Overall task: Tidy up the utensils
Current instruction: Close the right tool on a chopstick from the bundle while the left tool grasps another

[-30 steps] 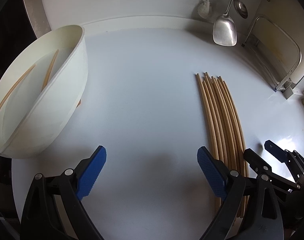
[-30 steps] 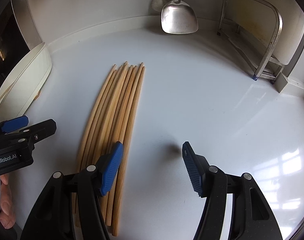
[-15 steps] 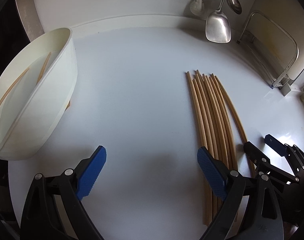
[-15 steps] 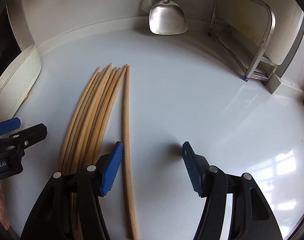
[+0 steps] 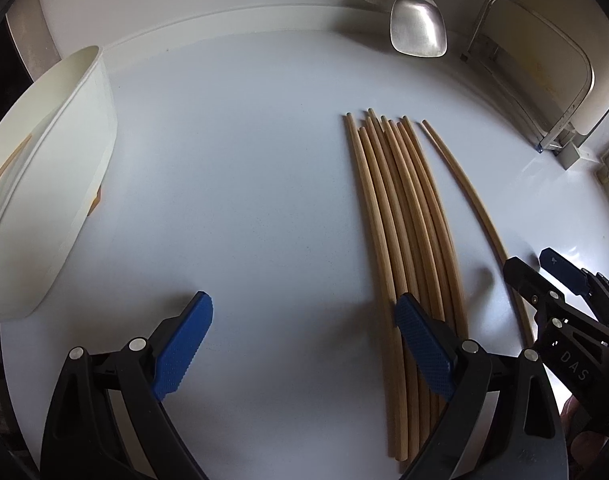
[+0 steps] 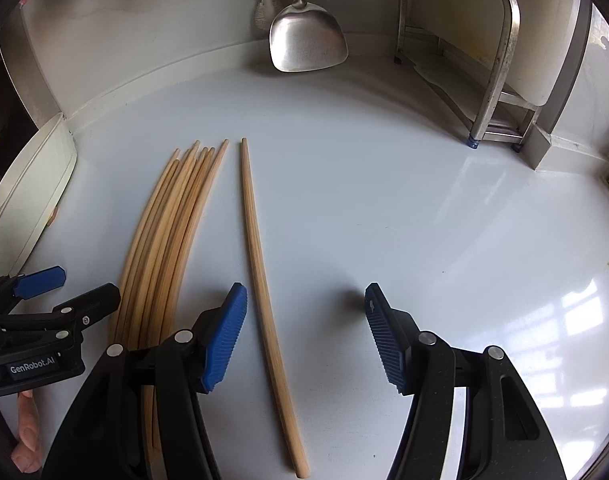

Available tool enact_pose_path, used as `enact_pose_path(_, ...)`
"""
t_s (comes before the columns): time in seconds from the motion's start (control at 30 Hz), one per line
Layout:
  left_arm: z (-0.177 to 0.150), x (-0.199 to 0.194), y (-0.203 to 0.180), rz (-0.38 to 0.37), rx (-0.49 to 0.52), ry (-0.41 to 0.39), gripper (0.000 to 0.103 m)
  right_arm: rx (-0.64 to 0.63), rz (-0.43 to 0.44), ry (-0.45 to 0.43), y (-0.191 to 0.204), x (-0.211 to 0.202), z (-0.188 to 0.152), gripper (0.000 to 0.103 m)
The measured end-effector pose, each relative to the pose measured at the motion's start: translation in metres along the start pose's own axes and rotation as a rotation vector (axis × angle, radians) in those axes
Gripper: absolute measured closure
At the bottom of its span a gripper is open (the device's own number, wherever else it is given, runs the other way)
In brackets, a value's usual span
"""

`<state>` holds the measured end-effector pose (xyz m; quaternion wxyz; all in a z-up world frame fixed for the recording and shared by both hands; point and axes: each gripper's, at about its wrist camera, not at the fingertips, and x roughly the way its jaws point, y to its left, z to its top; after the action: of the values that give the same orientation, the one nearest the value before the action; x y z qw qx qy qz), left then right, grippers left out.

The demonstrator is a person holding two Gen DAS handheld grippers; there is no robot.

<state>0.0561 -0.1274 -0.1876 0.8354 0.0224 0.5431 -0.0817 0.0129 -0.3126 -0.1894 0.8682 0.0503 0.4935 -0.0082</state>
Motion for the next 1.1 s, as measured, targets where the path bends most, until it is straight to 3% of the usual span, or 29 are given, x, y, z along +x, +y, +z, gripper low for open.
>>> enact_pose_path(0.4, -0.001, 0.003, 0.006, 0.056, -0.008, 0.000, 0.009, -0.006, -0.018, -0.002, 0.000, 0.000, -0.001, 0.044)
enact_pose_path(0.9, 0.011, 0.011, 0.005, 0.069, -0.003, -0.028, 0.005, -0.085, -0.023, -0.022, 0.014, 0.008, 0.005, 0.044)
enact_pose_path(1.0, 0.008, 0.009, 0.002, 0.070, -0.004, -0.042, 0.009, -0.106, -0.017, -0.031, 0.016, 0.009, 0.003, 0.051)
enact_pose_path(1.1, 0.006, 0.004, -0.006, 0.056, 0.032, -0.054, 0.026, -0.137, -0.001, -0.032, 0.020, 0.007, 0.002, 0.068)
